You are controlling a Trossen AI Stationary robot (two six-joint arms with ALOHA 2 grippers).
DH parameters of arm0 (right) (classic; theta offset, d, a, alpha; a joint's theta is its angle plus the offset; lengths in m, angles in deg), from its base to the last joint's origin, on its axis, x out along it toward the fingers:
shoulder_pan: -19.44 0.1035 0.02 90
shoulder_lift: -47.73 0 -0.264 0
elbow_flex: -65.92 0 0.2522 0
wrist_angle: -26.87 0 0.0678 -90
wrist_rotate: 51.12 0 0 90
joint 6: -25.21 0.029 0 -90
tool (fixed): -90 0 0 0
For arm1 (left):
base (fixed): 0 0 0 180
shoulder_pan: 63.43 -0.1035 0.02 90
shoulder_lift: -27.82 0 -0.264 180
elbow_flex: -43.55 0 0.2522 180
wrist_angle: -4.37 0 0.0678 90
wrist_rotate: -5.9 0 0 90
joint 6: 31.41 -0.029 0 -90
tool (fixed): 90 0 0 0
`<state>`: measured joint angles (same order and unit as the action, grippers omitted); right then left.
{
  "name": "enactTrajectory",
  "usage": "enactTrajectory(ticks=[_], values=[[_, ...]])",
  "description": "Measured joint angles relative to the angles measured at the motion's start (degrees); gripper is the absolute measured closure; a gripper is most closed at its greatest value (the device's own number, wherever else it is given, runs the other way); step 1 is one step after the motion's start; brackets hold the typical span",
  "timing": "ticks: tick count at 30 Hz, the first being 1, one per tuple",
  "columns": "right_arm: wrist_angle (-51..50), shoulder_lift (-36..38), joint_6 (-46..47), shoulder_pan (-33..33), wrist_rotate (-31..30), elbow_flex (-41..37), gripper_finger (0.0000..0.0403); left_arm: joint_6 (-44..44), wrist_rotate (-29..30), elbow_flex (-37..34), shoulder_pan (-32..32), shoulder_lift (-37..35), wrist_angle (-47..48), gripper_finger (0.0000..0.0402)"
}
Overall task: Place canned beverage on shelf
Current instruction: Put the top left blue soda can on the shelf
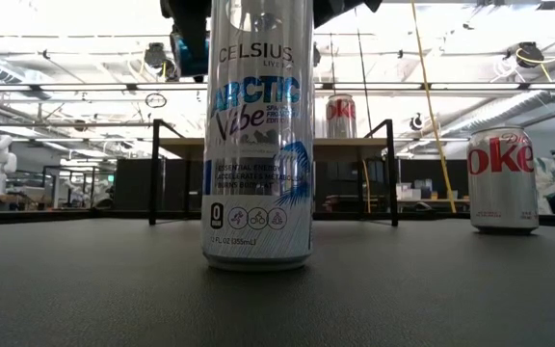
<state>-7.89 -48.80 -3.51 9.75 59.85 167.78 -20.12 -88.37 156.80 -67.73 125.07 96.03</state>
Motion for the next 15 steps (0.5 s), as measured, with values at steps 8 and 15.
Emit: enactTrajectory(ticks=[8, 15], values=[[-1.17, 0.0, 0.01, 0.0, -0.02, 0.0, 0.0021, -1.29, 0.0, 0.0, 0.0, 0.02, -2.0, 0.0178], [-1.18, -0.01, 0.01, 0.0, 0.03, 0.0, 0.0022, -1.65, 0.0, 0.0, 0.0, 0.01, -2.69, 0.0178]])
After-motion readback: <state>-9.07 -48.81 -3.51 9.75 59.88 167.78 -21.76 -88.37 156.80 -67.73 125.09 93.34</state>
